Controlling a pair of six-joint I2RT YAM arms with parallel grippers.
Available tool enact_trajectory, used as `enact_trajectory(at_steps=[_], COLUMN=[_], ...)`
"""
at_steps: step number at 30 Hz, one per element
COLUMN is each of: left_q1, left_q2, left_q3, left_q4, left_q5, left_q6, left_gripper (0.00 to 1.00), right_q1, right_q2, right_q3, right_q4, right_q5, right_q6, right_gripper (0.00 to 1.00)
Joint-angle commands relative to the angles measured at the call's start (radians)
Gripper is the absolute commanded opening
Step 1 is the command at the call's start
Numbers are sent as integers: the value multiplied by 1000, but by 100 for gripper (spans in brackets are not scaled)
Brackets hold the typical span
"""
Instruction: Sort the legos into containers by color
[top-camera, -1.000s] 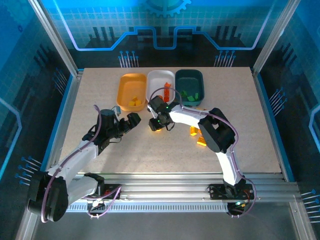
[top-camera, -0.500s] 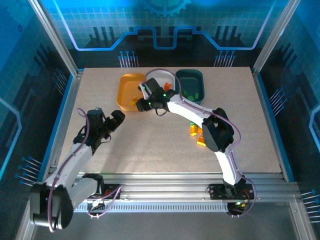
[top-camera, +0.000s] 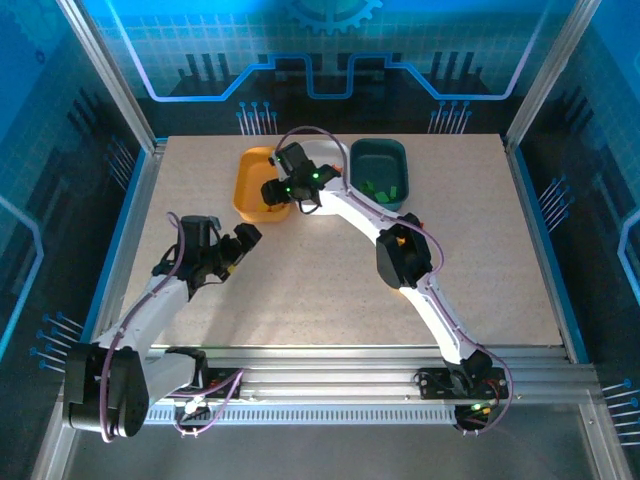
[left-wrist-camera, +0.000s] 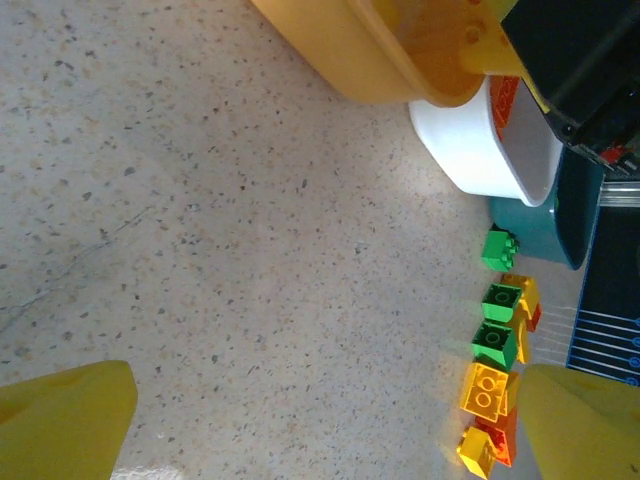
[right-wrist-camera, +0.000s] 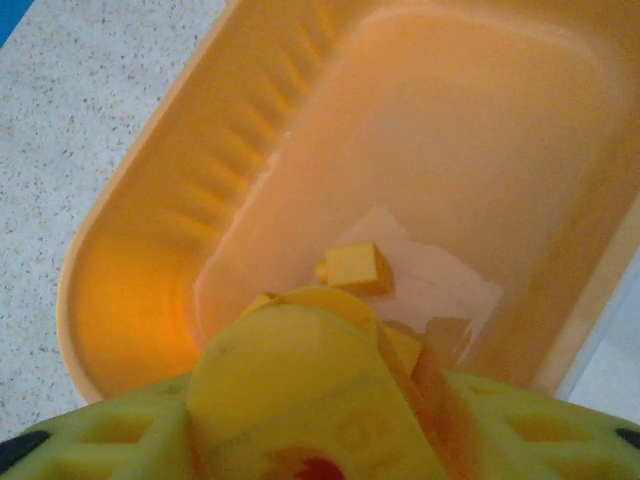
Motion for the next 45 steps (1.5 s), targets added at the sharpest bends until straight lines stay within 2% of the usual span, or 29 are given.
enact_trajectory(at_steps=[1, 4, 9, 14, 19, 23, 32, 38, 45], left_q1=[4, 2, -32, -178, -325, -373, -397, -397, -397], left_q2=[3, 5, 19, 87, 247, 345, 502, 538, 496], left_q3=[21, 10, -11, 10, 84, 133, 200, 216, 220], left_q4=[46, 78, 140, 182, 226, 263, 342, 355, 301], left_q5=[48, 57, 56, -10, -14, -13, 40, 58, 28], left_q6=[15, -2, -22, 3, 22, 14, -28, -32, -1], left_gripper=[99, 99, 99, 99, 99, 99, 99, 99, 99], right_q1=[-1, 1, -18, -79, -194, -228, -201, -182, -165], right_q2=[-37, -139, -392, -619, -769, -910, -988, -943, -850], right_q3=[46, -53, -399, -780, -1094, -1319, -1479, -1468, -1419], right_q4=[-33, -5, 126, 167, 137, 160, 80, 119, 126], right_q5=[-32, 1, 56, 199, 229, 247, 227, 176, 172], right_q6=[1, -3, 21, 87, 166, 207, 241, 214, 206], right_gripper=[65, 69, 72, 69, 63, 62, 62, 59, 54])
